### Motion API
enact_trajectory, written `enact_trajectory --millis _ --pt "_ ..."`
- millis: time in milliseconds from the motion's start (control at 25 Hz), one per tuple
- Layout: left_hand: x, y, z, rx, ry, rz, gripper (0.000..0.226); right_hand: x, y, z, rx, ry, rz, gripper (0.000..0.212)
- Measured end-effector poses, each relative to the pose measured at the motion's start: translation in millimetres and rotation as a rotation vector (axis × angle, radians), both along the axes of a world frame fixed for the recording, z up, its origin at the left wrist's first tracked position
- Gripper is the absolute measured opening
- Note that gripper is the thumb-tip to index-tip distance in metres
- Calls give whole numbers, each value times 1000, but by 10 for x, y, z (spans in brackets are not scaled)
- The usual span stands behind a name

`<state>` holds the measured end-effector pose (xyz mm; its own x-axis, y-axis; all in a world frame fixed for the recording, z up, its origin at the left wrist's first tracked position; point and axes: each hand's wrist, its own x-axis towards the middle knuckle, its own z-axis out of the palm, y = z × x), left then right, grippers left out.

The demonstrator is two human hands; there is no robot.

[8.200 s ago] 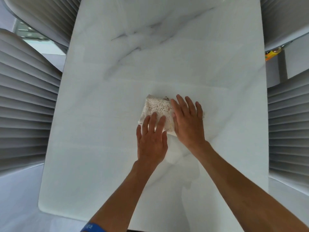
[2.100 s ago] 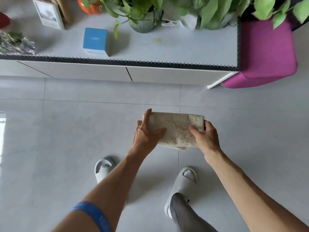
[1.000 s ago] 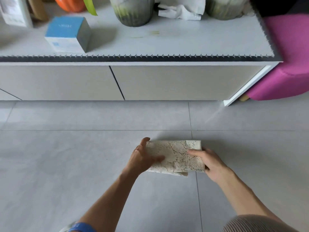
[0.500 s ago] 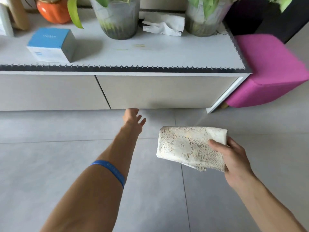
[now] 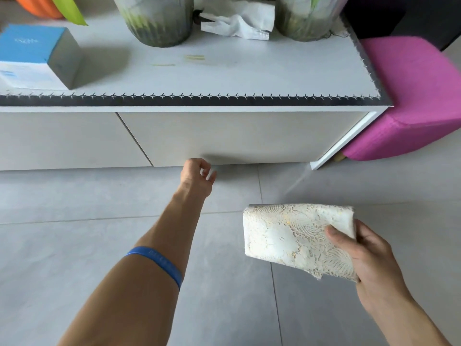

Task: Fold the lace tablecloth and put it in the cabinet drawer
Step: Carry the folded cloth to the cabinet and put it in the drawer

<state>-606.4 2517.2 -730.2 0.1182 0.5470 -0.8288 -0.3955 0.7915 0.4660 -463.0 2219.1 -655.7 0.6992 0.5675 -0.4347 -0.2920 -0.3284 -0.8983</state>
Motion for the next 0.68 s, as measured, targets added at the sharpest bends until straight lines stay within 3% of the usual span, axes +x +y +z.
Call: enact_trajectory --millis 160,280,400,440,480,600,640,680 --pt "-45 -52 58 20 17 -54 19 38 -51 109 20 -147 -29 44" --pt "-115 -292 107 -27 3 -31 17 77 -17 128 21 -156 -61 32" --pt "-105 -945 333 -111 66 -315 7 88 23 151 24 -145 -78 22" --pt "-64 -1217 455 6 152 -447 12 89 0 163 29 -154 -86 21" --pt "-32 -1455 567 279 290 -547 15 86 -30 167 24 -172 -94 21" --pt "-77 -1784 831 1490 815 -690 26 44 -151 180 -31 -241 -70 28" --pt "-121 -1684 908 1702 1028 -727 31 37 -188 194 -36 -270 -42 36" --pt "-181 -1561 1016 1750 1218 -751 33 24 -222 250 -32 -300 -15 44"
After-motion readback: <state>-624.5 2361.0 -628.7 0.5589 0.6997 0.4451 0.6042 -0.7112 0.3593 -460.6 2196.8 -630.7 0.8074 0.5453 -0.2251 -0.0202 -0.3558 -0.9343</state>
